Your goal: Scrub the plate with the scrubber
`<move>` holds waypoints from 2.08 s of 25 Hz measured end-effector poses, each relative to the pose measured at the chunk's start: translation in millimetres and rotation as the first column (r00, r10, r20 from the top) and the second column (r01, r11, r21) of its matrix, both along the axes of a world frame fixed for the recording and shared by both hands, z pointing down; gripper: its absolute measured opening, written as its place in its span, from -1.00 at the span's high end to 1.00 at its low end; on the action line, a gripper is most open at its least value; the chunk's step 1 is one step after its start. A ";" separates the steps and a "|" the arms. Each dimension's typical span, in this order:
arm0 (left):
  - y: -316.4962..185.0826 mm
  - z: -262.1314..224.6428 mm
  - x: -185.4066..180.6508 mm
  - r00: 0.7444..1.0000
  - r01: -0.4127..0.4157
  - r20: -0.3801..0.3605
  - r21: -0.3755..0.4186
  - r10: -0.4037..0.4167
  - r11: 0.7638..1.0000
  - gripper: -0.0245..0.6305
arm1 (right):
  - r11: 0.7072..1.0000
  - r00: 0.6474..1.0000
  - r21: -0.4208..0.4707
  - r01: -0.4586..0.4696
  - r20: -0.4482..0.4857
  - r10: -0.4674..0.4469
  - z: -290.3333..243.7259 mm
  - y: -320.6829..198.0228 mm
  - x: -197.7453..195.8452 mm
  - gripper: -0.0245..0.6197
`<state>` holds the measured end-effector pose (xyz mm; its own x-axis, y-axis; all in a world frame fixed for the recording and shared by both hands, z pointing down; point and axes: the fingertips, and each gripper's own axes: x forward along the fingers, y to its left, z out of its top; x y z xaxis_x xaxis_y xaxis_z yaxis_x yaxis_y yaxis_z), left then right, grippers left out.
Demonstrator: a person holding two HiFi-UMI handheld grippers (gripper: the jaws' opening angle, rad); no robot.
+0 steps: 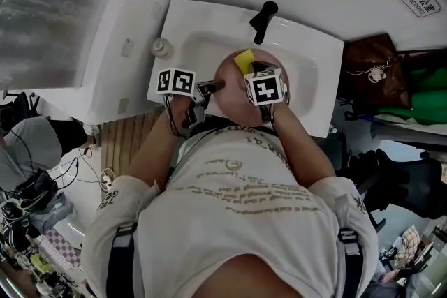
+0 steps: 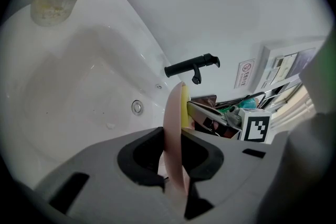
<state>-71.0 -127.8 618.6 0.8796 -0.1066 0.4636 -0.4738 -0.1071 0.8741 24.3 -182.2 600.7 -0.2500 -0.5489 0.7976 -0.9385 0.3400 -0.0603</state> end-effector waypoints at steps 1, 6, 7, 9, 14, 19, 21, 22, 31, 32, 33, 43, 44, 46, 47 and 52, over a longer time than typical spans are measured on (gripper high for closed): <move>-0.5 0.2 -0.7 1.000 -0.001 0.004 0.004 0.001 1.000 0.71 | 1.000 1.000 0.000 0.025 0.000 -0.025 -0.8 0.5 -5.4 0.81; 2.4 3.8 -2.9 1.000 -0.012 0.022 0.003 0.012 1.000 0.71 | 0.983 0.984 -0.029 0.180 0.000 -0.180 1.1 12.3 -34.4 0.81; 3.6 4.8 -3.3 1.000 -0.012 0.023 0.000 0.012 1.000 0.71 | 0.977 0.978 -0.035 0.210 0.005 -0.210 1.4 16.1 -40.0 0.81; 5.1 5.9 -3.5 1.000 -0.009 0.019 -0.006 0.009 1.000 0.71 | 0.968 0.969 -0.035 0.247 0.015 -0.246 1.6 21.6 -47.5 0.81; 5.7 4.5 -2.0 1.000 -0.006 -0.002 -0.004 0.006 1.000 0.71 | 0.949 0.943 0.016 0.314 -0.118 -0.310 -1.0 21.0 -45.9 0.81; 8.0 5.0 -4.9 1.000 -0.010 -0.002 -0.001 0.010 1.000 0.71 | 0.945 0.911 0.020 0.327 -0.272 -0.310 5.3 10.8 -17.8 0.81; 7.5 4.4 -6.4 1.000 -0.008 -0.003 0.003 0.008 1.000 0.71 | 0.947 0.904 0.015 0.321 -0.303 -0.301 7.3 8.0 -5.8 0.81; 7.2 4.0 -7.1 1.000 -0.006 -0.003 0.004 0.006 1.000 0.71 | 0.949 0.904 0.012 0.315 -0.309 -0.296 8.3 7.2 -0.8 0.81; 3.5 5.4 -12.5 1.000 0.011 0.006 0.009 -0.011 1.000 0.70 | 0.962 0.899 -0.044 0.269 -0.347 -0.267 21.8 12.1 34.3 0.81; 2.6 5.6 -13.3 1.000 0.014 0.009 0.009 -0.014 1.000 0.70 | 0.962 0.897 -0.051 0.267 -0.353 -0.268 23.6 13.5 36.4 0.81; 1.6 5.7 -13.5 1.000 0.015 0.011 0.009 -0.016 1.000 0.70 | 0.962 0.895 -0.058 0.265 -0.356 -0.268 25.4 14.9 38.2 0.81; -2.9 11.8 -14.9 0.999 0.030 0.041 0.002 -0.030 1.000 0.70 | 0.944 0.930 -0.193 0.268 -0.204 -0.306 41.4 36.7 45.5 0.81; -4.4 12.1 -15.3 0.998 0.036 0.043 0.002 -0.036 0.999 0.70 | 0.943 0.934 -0.201 0.266 -0.189 -0.304 42.4 38.6 46.0 0.81; -7.4 12.2 -15.5 0.998 0.048 0.047 0.003 -0.048 0.999 0.70 | 0.941 0.941 -0.213 0.262 -0.163 -0.298 43.6 42.2 46.7 0.81; -9.1 12.0 -15.5 0.997 0.055 0.048 0.004 -0.055 0.998 0.70 | 0.940 0.943 -0.223 0.260 -0.149 -0.296 44.5 44.7 46.9 0.81; -20.1 11.0 -18.6 0.993 0.108 0.048 0.006 -0.108 0.994 0.69 | 0.919 0.969 -0.332 0.212 -0.048 -0.240 54.5 68.9 46.1 0.81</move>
<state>-89.6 -147.9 629.5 0.8395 -0.2009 0.5048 -0.5243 -0.0558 0.8497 70.4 -113.3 655.3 -0.2596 -0.1954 0.9457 -0.8454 0.5193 -0.1248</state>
